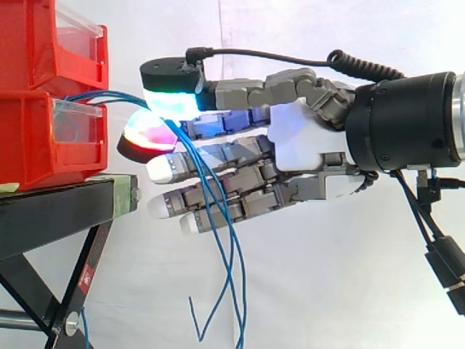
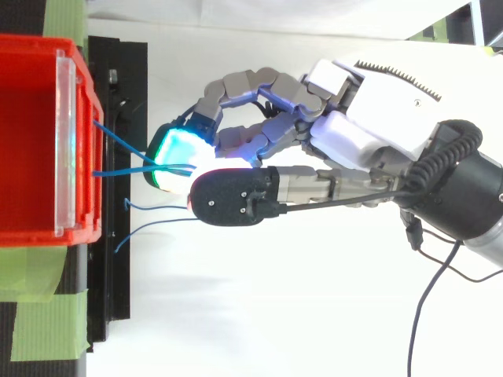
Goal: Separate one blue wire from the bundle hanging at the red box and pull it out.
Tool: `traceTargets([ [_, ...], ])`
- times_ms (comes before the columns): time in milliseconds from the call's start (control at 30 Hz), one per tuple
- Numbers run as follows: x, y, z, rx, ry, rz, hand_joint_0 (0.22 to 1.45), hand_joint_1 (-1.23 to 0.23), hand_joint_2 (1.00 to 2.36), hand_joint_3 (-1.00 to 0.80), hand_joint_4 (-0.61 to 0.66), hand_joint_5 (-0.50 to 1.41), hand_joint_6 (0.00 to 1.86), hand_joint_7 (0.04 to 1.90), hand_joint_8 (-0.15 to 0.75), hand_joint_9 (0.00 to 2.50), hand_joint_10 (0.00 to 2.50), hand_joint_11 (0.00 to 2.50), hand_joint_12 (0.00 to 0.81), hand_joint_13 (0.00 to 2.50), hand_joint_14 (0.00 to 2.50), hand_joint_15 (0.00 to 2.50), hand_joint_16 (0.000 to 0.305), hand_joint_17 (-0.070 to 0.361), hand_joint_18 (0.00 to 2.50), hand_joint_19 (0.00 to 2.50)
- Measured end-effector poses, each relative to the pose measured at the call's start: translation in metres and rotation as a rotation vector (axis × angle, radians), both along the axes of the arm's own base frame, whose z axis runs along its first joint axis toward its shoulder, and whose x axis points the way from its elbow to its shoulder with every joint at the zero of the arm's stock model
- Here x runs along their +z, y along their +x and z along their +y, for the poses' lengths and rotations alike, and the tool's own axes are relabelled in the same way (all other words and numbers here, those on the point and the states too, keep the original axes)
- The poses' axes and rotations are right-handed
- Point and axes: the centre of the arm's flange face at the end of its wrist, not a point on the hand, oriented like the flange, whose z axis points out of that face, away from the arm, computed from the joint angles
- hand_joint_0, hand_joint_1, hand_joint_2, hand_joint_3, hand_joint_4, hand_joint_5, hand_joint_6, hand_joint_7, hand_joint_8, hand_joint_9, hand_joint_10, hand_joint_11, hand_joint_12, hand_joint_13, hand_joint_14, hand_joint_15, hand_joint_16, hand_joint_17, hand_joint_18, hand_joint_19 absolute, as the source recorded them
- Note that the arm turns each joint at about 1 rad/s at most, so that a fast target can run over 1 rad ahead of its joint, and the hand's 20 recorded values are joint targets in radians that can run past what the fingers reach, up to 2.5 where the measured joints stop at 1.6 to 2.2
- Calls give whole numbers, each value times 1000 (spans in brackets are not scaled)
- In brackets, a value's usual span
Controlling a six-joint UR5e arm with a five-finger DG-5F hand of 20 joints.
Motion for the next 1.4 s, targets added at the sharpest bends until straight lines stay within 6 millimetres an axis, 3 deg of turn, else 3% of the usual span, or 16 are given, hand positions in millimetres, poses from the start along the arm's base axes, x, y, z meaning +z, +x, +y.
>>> traceTargets([
  [133,-1,-2,-1,-1,21,7,644,-733,1017,-176,-72,-183,933,883,499,1354,18,486,419,632,7,221,50,113,551,120],
  [933,0,-5,-3,-1,34,14,647,-732,1017,-182,-80,-187,936,871,453,1259,19,614,422,641,8,261,50,112,551,138],
  [1400,52,-27,-12,3,-79,71,659,-740,1020,-180,-130,-188,938,893,427,1201,19,641,423,650,9,282,50,113,555,153],
])
